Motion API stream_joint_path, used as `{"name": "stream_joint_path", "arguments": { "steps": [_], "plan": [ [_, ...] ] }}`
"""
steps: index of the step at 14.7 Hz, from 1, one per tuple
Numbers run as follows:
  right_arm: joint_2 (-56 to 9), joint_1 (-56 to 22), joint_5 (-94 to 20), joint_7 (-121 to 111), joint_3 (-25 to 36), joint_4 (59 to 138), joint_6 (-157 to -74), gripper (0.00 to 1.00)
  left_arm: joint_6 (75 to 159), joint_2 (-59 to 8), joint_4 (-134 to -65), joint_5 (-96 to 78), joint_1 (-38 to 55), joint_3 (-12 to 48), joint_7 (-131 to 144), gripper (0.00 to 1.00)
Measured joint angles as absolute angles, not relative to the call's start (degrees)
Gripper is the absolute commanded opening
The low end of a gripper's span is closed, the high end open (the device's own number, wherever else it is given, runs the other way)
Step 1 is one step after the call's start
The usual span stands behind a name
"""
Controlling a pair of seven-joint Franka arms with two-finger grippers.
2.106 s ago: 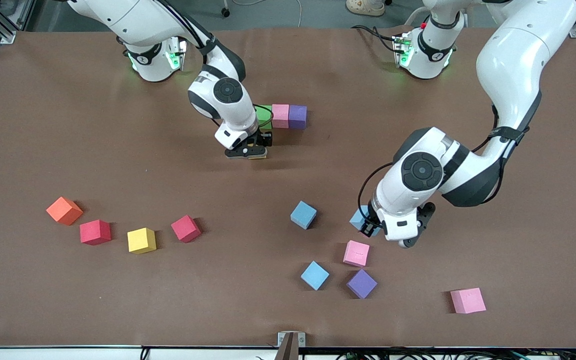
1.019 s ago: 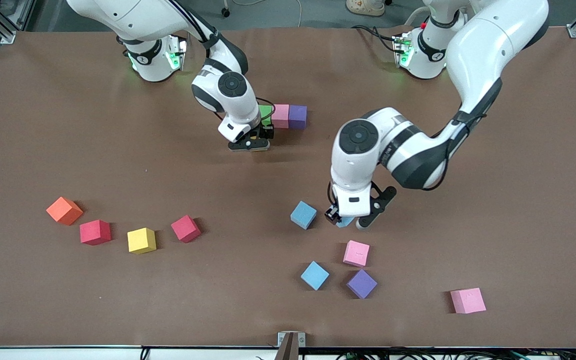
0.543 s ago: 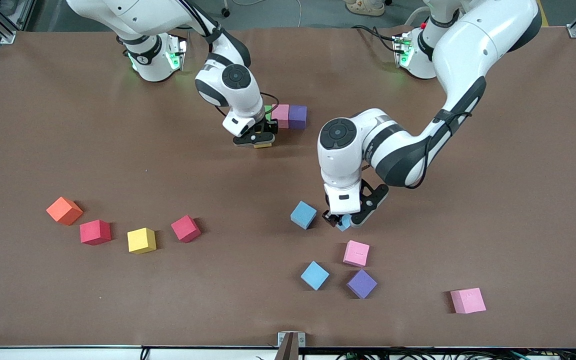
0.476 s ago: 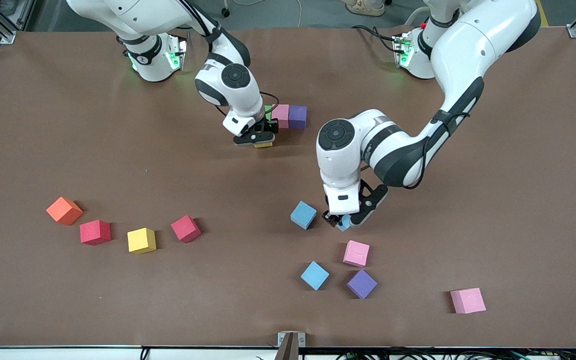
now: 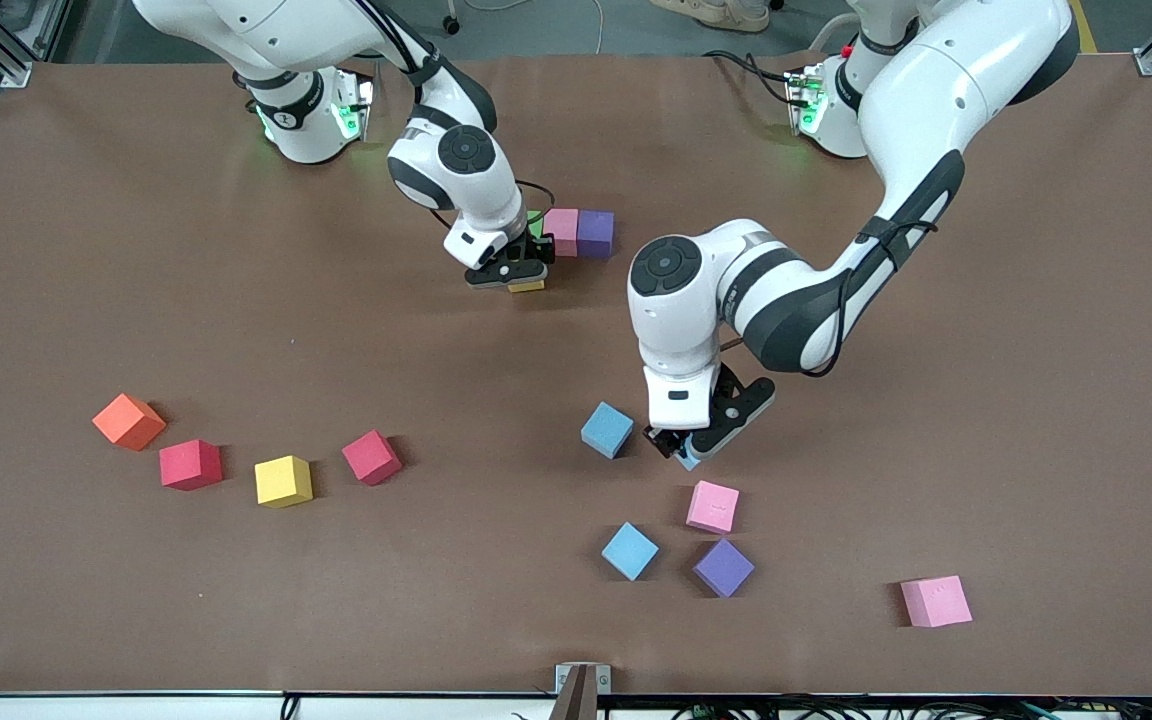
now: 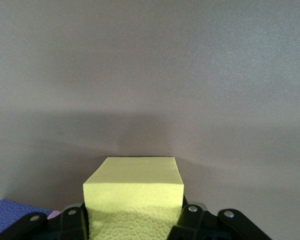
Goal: Arrange 11 blocks into digit 3
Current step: 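Place the yellow cube below green with the right gripper and release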
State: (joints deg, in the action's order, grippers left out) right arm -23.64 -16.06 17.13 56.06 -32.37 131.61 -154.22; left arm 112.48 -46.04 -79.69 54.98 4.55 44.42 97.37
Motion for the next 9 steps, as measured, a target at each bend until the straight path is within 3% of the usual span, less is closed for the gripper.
{"name": "stream_joint_path", "arguments": {
  "steps": [7,8,9],
  "plan": [
    [-23.6,-16.1,17.1,56.7,-32.4,131.9,-154.0,0.02,116.9,-46.0,-79.7,55.1,4.3,44.3,93.5,0.06],
    [-23.6,-16.1,17.1,56.8,-32.4,131.9,-154.0,0.11,117.0,-46.0,-79.7,55.1,4.3,44.3,93.5,0.06],
    [-23.6,-16.1,17.1,56.9,-32.4,131.9,-154.0,0.95,117.1,-46.0,-79.7,55.1,4.2,44.3,93.4,0.06]
  ]
}}
